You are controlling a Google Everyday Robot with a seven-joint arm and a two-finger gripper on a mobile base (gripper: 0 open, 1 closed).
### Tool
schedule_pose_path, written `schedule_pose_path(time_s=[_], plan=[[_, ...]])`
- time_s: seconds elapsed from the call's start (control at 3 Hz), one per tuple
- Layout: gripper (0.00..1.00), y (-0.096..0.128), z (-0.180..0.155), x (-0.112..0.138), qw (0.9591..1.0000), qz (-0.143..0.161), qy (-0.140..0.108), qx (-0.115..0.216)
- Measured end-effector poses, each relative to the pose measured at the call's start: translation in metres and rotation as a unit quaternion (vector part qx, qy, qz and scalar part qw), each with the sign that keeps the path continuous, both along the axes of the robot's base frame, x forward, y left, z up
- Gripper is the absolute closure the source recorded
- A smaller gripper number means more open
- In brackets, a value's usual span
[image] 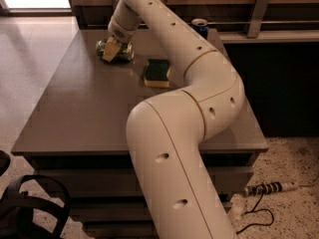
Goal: Knock green can over
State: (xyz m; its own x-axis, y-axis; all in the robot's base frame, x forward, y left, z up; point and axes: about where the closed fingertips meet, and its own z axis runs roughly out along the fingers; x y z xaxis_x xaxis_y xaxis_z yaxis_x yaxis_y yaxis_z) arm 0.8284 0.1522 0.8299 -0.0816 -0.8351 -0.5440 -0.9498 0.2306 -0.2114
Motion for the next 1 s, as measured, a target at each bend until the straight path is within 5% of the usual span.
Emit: schedule_pose_path(time_s=[0.67,1.0], plan=[[0.0,0.0024,-0.0035,-0.0002,1.0,0.001,0.003,-0.001],[0.0,0.0025,-0.0036,-0.0002,1.0,0.001,0.003,-0.001]])
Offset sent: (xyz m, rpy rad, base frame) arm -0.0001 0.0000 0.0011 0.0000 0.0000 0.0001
